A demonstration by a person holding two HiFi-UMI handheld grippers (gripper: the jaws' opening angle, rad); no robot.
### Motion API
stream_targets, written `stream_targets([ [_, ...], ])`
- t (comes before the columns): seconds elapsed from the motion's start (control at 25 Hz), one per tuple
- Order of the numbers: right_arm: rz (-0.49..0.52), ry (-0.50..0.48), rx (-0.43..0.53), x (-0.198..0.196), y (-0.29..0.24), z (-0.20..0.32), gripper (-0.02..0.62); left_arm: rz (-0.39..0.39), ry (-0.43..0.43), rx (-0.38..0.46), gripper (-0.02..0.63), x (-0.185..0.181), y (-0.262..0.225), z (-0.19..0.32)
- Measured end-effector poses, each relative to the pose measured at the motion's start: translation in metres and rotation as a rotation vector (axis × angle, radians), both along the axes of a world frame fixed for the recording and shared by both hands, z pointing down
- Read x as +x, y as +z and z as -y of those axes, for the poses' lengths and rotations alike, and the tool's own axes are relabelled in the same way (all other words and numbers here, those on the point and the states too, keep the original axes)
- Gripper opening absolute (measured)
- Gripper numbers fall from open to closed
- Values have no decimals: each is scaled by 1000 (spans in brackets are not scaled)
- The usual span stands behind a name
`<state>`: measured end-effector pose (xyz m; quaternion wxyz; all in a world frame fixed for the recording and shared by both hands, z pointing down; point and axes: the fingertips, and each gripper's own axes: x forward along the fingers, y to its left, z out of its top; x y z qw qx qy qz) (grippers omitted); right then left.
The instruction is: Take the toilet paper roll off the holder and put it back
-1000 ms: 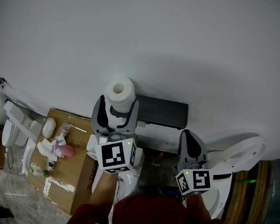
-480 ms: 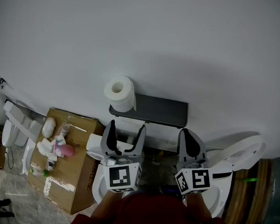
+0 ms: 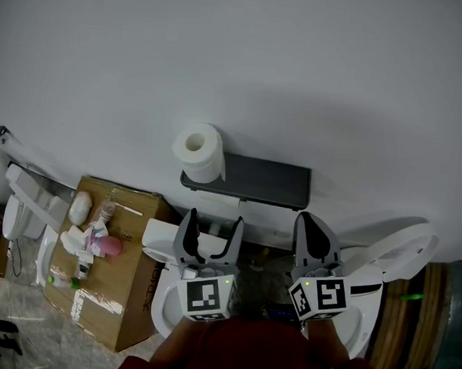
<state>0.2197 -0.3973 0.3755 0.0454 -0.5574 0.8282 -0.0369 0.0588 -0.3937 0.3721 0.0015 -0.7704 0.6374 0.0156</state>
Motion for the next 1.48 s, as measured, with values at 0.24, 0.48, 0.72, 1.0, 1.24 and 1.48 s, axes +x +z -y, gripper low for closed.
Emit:
stream_targets([
  [0.24,3,-3,0,0,0,-1,18,-33,-69,30,74,-11,-10,-3],
  [0.48,-25,-14,15,-4,-1,-5,18,-13,-59,34,15,-9,-9,-4],
  [0.72,-34,-22,27,-5,-3,-11,18,-16,-55,46,15,-4,-12,-8],
  [1.0,-36,-35,30,-8,-5,-10,18,-15,-63,45,15,-6,-11,-7],
  [1.24,-43,-43,35,-9,-6,-10,18,-20,-62,47,15,-5,-12,-8],
  [1.48,-48,-45,42,-9,-9,-9,18,-20,-58,48,15,-3,-13,-7],
])
